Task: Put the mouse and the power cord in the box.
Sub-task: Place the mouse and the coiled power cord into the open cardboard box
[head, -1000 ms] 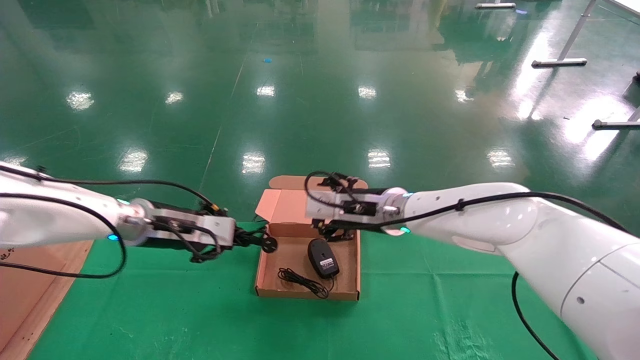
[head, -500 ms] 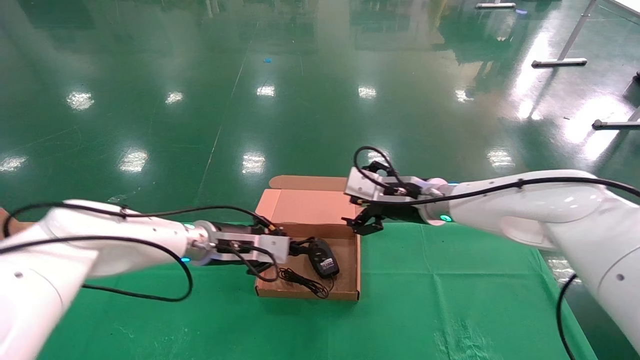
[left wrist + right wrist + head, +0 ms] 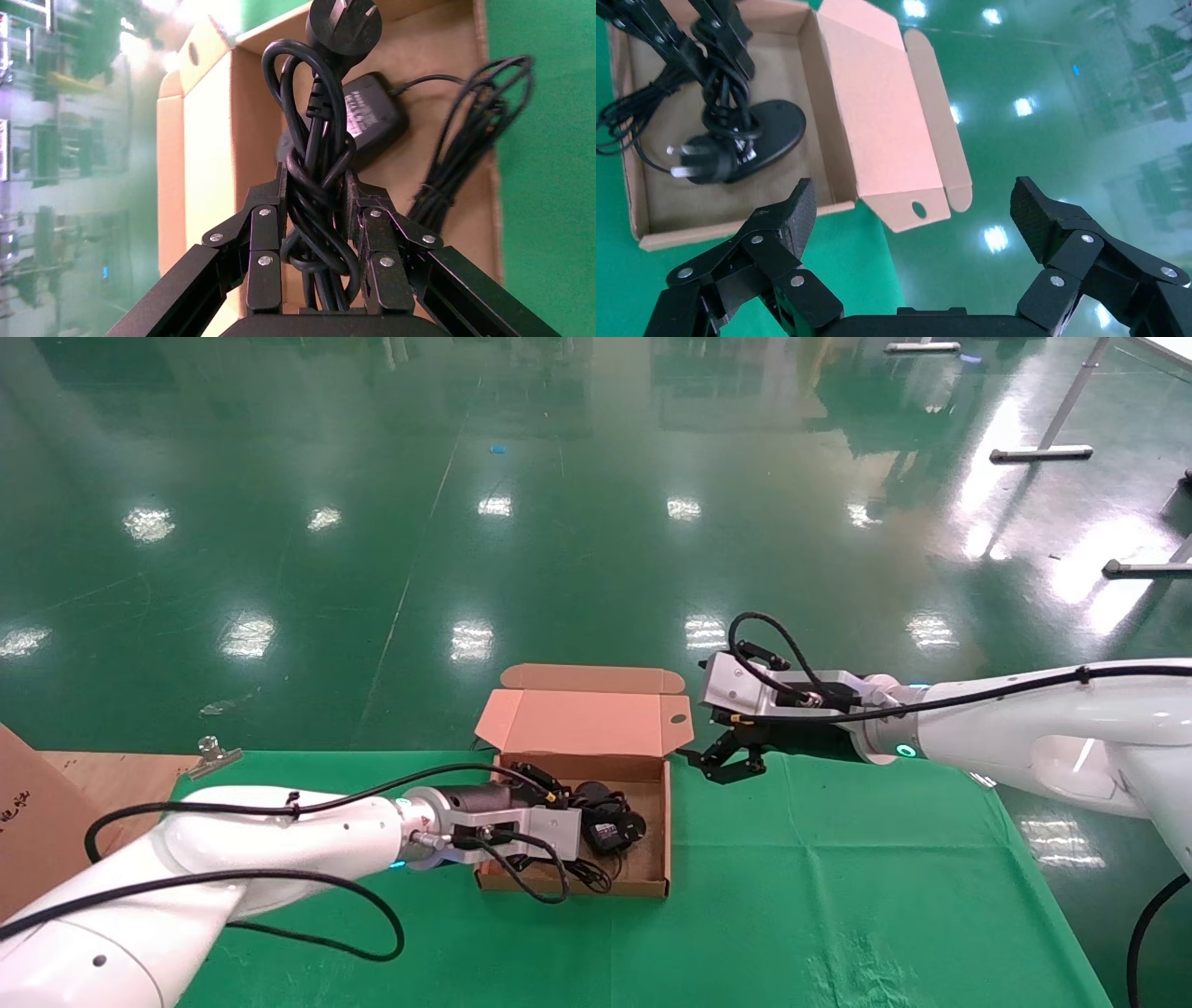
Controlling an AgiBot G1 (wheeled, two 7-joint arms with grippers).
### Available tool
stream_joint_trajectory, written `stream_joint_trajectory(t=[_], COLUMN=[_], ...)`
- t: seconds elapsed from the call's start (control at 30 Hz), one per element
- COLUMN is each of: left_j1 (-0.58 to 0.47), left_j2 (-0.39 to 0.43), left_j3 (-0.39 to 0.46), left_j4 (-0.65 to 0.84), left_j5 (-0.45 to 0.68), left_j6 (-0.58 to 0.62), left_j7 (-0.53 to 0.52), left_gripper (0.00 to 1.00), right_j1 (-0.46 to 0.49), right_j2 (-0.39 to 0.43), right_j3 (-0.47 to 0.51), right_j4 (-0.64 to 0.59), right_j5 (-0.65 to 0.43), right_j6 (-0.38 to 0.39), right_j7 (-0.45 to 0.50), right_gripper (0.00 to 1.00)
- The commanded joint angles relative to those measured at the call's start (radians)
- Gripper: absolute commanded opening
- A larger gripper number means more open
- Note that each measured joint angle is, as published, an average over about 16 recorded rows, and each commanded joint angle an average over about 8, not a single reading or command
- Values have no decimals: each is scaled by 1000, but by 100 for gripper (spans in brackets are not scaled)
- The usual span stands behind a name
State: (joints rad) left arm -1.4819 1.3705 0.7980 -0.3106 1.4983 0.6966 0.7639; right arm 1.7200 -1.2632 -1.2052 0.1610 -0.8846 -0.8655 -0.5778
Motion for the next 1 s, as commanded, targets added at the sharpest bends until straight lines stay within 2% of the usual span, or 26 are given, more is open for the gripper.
stream_joint_trajectory(t=[0.03, 0.1, 0.13, 0.17, 1.0], left_j1=[12, 16, 18, 19, 17], left_j2=[0, 0, 0, 1, -12], left_j3=[18, 27, 30, 32, 13], left_j4=[-15, -21, -22, -24, -28], left_j5=[-12, -17, -19, -21, -24], left_j6=[-21, -30, -32, -34, -10], left_j7=[-10, -15, -16, -17, -26], left_gripper=[64, 88, 96, 100, 100], right_j1=[0, 1, 1, 1, -6], right_j2=[1, 1, 1, 1, 5], right_j3=[7, 11, 13, 14, 16], right_j4=[-13, -21, -23, -25, -4], right_j5=[10, 15, 16, 18, 11], right_j6=[-15, -21, -23, -24, -20], right_j7=[-22, -29, -31, -32, -18], right_gripper=[100, 100, 100, 100, 100])
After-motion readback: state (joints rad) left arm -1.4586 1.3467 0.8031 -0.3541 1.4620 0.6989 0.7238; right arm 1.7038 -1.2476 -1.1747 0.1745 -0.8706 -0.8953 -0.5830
